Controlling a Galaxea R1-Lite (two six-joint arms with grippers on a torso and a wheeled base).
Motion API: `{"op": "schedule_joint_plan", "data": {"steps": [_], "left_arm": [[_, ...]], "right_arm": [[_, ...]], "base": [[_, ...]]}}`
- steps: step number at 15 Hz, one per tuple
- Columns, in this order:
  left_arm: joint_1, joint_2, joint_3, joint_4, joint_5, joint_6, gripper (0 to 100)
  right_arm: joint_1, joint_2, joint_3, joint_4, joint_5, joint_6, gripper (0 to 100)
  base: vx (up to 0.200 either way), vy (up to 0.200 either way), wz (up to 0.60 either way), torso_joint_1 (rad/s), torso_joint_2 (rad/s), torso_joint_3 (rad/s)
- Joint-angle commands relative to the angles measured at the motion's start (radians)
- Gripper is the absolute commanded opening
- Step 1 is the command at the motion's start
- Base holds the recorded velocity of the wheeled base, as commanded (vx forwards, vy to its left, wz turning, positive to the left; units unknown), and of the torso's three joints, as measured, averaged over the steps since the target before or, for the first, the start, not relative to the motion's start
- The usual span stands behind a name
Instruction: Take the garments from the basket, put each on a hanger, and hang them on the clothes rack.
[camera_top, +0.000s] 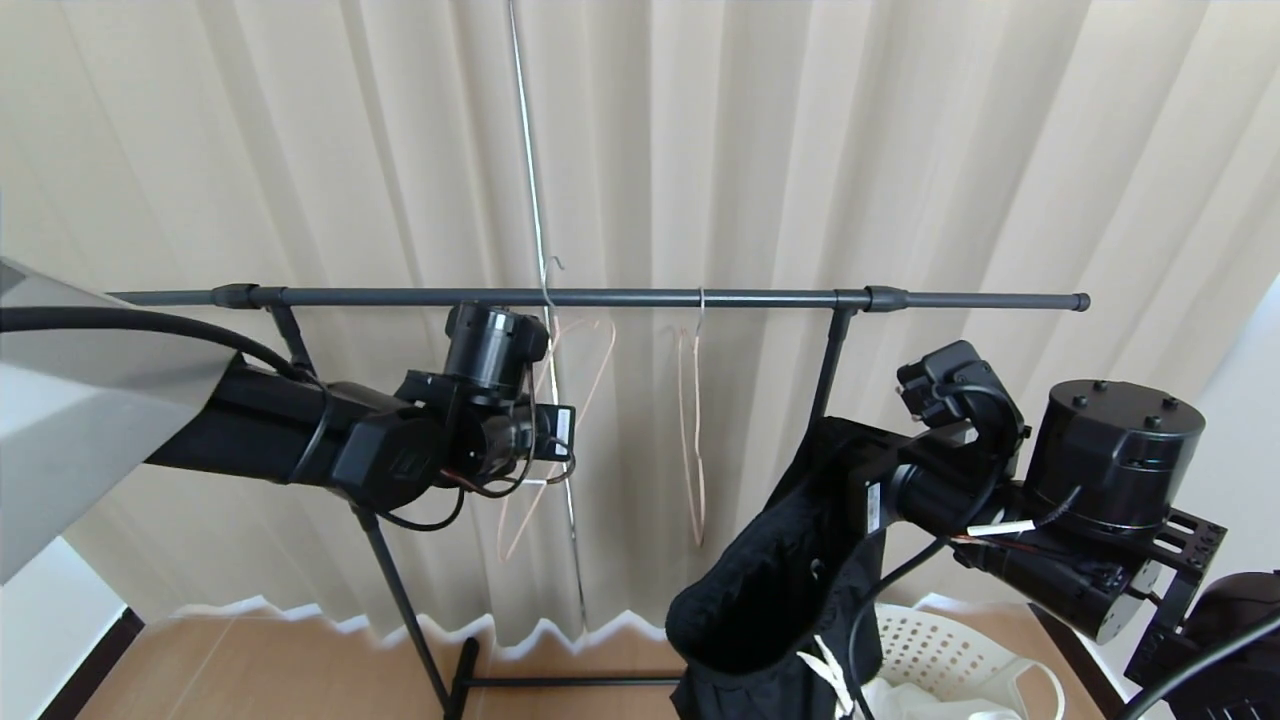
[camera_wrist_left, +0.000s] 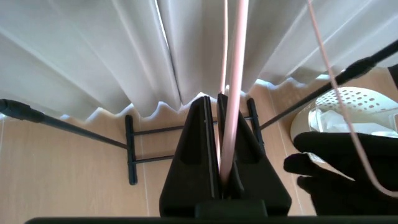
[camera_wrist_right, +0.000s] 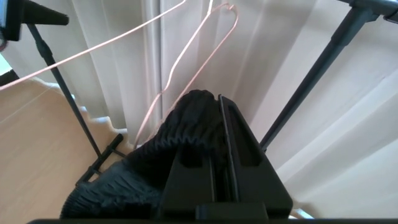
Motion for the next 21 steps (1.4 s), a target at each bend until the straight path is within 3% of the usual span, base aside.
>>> {"op": "schedule_joint_plan", "data": {"steps": [1, 7, 11, 13, 14, 16, 20, 21], "left_arm": [[-0.026, -0.13, 0.123, -0.018, -0.002, -0.001, 0], [-0.046, -0.298, 0.462, -0.241, -0.004, 0.005, 0], [-0.046, -0.393, 0.59, -0.268, -0.011, 0.042, 0], [-0.044, -0.448, 0.666, -0.317, -0.033, 0.097, 0], [-0.032, -0.492, 0.746, -0.373, -0.109, 0.169, 0], [-0.009, -0.514, 0.806, -0.466, -0.171, 0.201, 0], [-0.014, -0.581, 0.877, -0.535, -0.174, 0.299, 0], [-0.017, -0.583, 0.89, -0.537, -0.174, 0.298, 0]], "right_arm": [[0.0, -0.002, 0.0, 0.0, -0.001, -0.001, 0], [0.0, -0.013, 0.001, 0.0, -0.001, -0.002, 0], [0.0, -0.031, 0.001, 0.003, -0.002, -0.013, 0], [-0.015, -0.04, -0.003, 0.003, -0.027, -0.057, 0], [-0.024, -0.049, -0.008, 0.007, -0.051, -0.082, 0], [-0.026, -0.068, -0.011, 0.012, -0.071, -0.102, 0], [-0.079, -0.068, -0.131, 0.056, -0.131, -0.295, 0], [-0.078, -0.069, -0.119, 0.056, -0.163, -0.295, 0]], "base": [[0.0, 0.0, 0.0, 0.0, 0.0, 0.0], [0.0, 0.0, 0.0, 0.0, 0.0, 0.0], [0.0, 0.0, 0.0, 0.0, 0.0, 0.0], [0.0, 0.0, 0.0, 0.0, 0.0, 0.0], [0.0, 0.0, 0.0, 0.0, 0.0, 0.0], [0.0, 0.0, 0.0, 0.0, 0.0, 0.0], [0.0, 0.0, 0.0, 0.0, 0.0, 0.0], [0.0, 0.0, 0.0, 0.0, 0.0, 0.0]]}}
